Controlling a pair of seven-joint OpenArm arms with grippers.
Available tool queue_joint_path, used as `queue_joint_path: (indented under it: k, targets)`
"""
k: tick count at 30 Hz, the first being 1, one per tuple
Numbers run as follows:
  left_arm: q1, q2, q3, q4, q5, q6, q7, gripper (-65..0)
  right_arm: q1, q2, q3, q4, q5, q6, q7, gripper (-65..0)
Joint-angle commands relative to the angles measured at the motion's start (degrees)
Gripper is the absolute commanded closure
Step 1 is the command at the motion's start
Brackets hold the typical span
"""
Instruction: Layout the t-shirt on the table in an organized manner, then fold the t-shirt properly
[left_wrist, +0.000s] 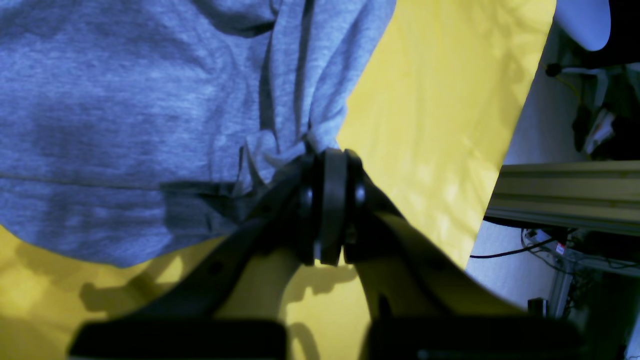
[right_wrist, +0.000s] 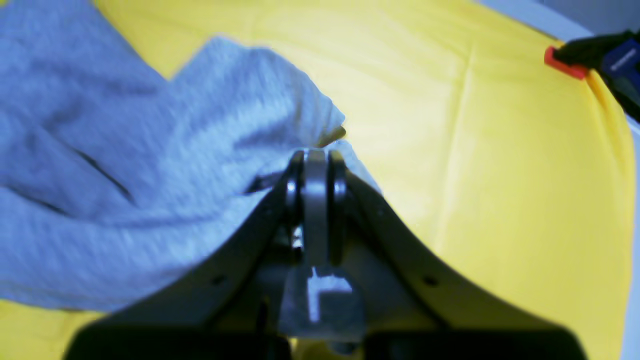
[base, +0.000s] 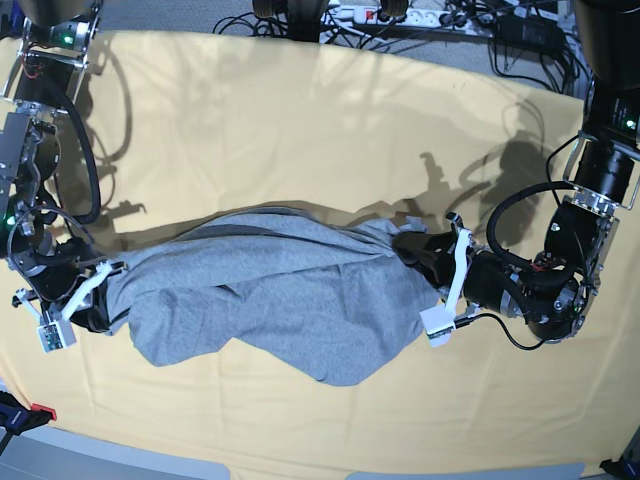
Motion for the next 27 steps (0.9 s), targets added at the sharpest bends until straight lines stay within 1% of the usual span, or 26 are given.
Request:
queue_joint_path:
  k: [1,3,5,7,10,11,12,13,15,16,17,19,20,22,23,24,25,27]
  targets:
    - [-1.7,-0.5,-0.6,0.7,-1.7,-0.3,-0.8,0.0,2.0,0.3,0.3,-0.3,0.6,0.3,1.6,0.0]
    - [-1.8,-0.5,-0.6,0.7,-1.7,-0.3,-0.8,0.0,3.5,-0.8,0.2,-3.6,0.4,1.3,1.7,0.0]
    - [-1.7,-0.5,-0.6,0.7,-1.7,-0.3,-0.8,0.0,5.5,-1.9,0.2,-8.7,0.0,1.4,2.1,0.0]
    - [-1.7,-0.5,-0.6,0.7,-1.7,-0.3,-0.8,0.0,8.3,-3.0,0.1,-14.8,-2.1,1.3,2.2,0.0]
    - [-1.7,-0.5,-0.6,0.7,-1.7,-0.3,-0.8,0.0,13.0,-3.6,-1.4,-23.2,-5.0,0.1,1.8,0.0]
    - [-1.7,-0.5,-0.6,0.7,-1.7,-0.3,-0.8,0.0,14.4,-3.6,-2.3,-25.4,-6.7,-0.8,1.5,0.0]
    - [-1.8,-0.5,-0.6,0.7,-1.7,-0.3,-0.8,0.0,15.7,-3.6,-3.3,-27.3,-9.0,-2.8,0.9,0.0]
    - [-1.7,-0.5,-0.6,0.7,-1.7,-0.3,-0.8,0.0,17.1,-3.6,-4.6,-28.9,-11.8,-5.9,0.1,0.0]
    - [-1.7,-0.5,-0.6,0.7,-1.7,-0.3,-0.8,0.0,19.0,-3.6,-7.1,-30.9,-17.3,-13.8,-2.0,0.0]
    - [-1.8,-0.5,-0.6,0.7,-1.7,-0.3,-0.8,0.0,19.5,-3.6,-8.1,-31.2,-19.6,-16.9,-2.7,0.0]
    - [-1.7,-0.5,-0.6,0.7,-1.7,-0.3,-0.8,0.0,19.7,-3.6,-8.8,-31.1,-21.5,-18.8,-3.0,0.0]
    - [-1.8,-0.5,-0.6,0.7,-1.7,-0.3,-0.8,0.0,20.3,-3.5,-9.2,-31.1,-23.3,-19.6,-3.1,0.0]
    - [-1.8,-0.5,-0.6,0.7,-1.7,-0.3,-0.8,0.0,20.6,-3.5,-9.1,-31.1,-23.5,-20.1,-3.2,-6.2]
    - [-1.8,-0.5,-0.6,0.7,-1.7,-0.3,-0.8,0.0,21.4,-3.4,-9.0,-30.9,-23.2,-21.4,-3.9,-25.6]
    - [-1.7,-0.5,-0.6,0.7,-1.7,-0.3,-0.8,0.0,22.0,-3.3,-9.0,-30.7,-23.2,-21.9,-4.7,-34.0]
    - [-1.8,-0.5,-0.6,0.7,-1.7,-0.3,-0.8,0.0,22.7,-3.3,-9.0,-30.2,-23.2,-22.2,-5.9,-39.8]
    - [-1.8,-0.5,-0.6,0.7,-1.7,-0.3,-0.8,0.0,23.3,-3.2,-9.0,-29.5,-23.2,-22.1,-7.0,-42.1]
    - [-1.8,-0.5,-0.6,0.7,-1.7,-0.3,-0.8,0.0,23.9,-3.1,-9.0,-27.0,-23.1,-21.1,-9.0,-42.0]
